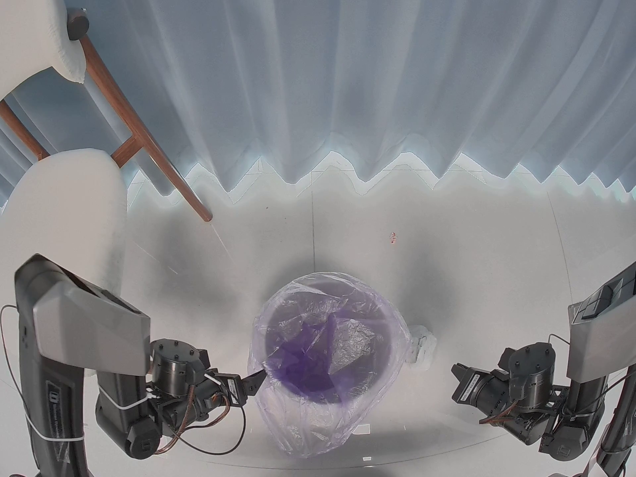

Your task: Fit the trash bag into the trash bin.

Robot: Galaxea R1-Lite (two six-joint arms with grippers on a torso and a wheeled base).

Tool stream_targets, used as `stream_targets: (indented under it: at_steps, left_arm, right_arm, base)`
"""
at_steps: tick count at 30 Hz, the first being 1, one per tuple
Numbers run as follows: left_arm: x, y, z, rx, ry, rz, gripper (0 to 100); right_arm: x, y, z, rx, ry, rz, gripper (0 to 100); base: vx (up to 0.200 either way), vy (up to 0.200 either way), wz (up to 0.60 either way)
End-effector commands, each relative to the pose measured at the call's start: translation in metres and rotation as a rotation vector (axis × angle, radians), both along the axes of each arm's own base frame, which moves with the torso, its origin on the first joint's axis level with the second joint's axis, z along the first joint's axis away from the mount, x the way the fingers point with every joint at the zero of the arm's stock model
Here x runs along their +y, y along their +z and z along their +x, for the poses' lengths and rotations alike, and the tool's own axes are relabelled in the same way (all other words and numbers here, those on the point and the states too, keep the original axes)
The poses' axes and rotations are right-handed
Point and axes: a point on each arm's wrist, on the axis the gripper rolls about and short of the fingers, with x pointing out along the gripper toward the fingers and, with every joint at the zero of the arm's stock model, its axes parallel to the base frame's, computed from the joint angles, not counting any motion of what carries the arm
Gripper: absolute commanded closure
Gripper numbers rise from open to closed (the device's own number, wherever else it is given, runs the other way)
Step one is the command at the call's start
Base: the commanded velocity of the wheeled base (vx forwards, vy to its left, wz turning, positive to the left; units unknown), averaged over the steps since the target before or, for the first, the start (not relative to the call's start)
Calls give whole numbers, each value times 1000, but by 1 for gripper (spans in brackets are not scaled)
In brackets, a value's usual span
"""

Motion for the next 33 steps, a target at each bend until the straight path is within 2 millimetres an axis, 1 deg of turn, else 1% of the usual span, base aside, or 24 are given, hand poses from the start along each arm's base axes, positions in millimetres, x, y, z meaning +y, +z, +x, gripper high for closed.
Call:
stream_targets:
  at_steps: [1,3,4,6,8,9,10,11,14,17,19,21,22,23,25,27,30,31,32,33]
  left_arm:
    - [7,65,-41,-143,-37,-69,0]
    - [18,95,-67,-231,-47,-114,0]
    - [18,97,-68,-241,-47,-119,0]
    - [26,122,-78,-337,-27,-178,0]
    - [32,134,-86,-382,-16,-201,0]
    - [32,135,-86,-385,-14,-202,0]
    - [39,145,-96,-418,-10,-218,0]
    - [42,151,-102,-440,-15,-228,0]
    - [48,163,-114,-499,-15,-258,0]
    - [54,171,-120,-548,5,-280,0]
    - [62,181,-131,-619,23,-302,0]
    - [69,183,-139,-646,35,-272,0]
    - [69,183,-139,-646,35,-272,0]
    - [77,184,-151,-675,44,-202,0]
    - [86,184,-161,-705,65,-140,0]
    - [95,181,-174,-707,97,-74,0]
    - [107,171,-199,-714,161,30,0]
    - [109,170,-202,-713,171,53,0]
    - [114,165,-213,-697,228,137,0]
    - [116,163,-219,-674,262,171,0]
  right_arm:
    - [-3,1,-3,-1,-6,-4,100]
    - [-4,3,-2,-13,-7,-6,100]
    - [-4,4,-2,-14,-7,-5,100]
    - [-7,13,-1,-56,-7,13,100]
    - [-7,17,0,-68,17,31,100]
    - [-7,18,0,-69,21,31,100]
    - [-8,22,-1,-80,49,47,100]
    - [-9,24,-1,-90,60,52,100]
    - [-9,26,-3,-91,99,47,100]
    - [-9,26,-3,-92,106,43,100]
    - [-9,27,-3,-94,101,40,100]
    - [-9,28,-4,-104,91,36,100]
    - [-9,28,-4,-104,91,36,100]
    - [-10,31,-4,-115,86,36,100]
    - [-10,32,-4,-121,92,26,100]
    - [-10,33,-4,-133,113,-12,100]
    - [-10,35,-4,-156,161,-77,100]
    - [-9,36,-5,-160,171,-82,100]
    - [-7,37,-4,-173,198,-90,100]
    - [-7,38,-5,-173,204,-94,100]
  base:
    - [0,0,0]
    - [0,0,0]
    - [0,0,0]
    - [0,0,0]
    - [0,0,0]
    - [0,0,0]
    - [0,0,0]
    - [0,0,0]
    - [0,0,0]
    - [0,0,0]
    - [0,0,0]
    - [0,0,0]
    - [0,0,0]
    - [0,0,0]
    - [0,0,0]
    - [0,0,0]
    - [0,0,0]
    - [0,0,0]
    - [0,0,0]
    - [0,0,0]
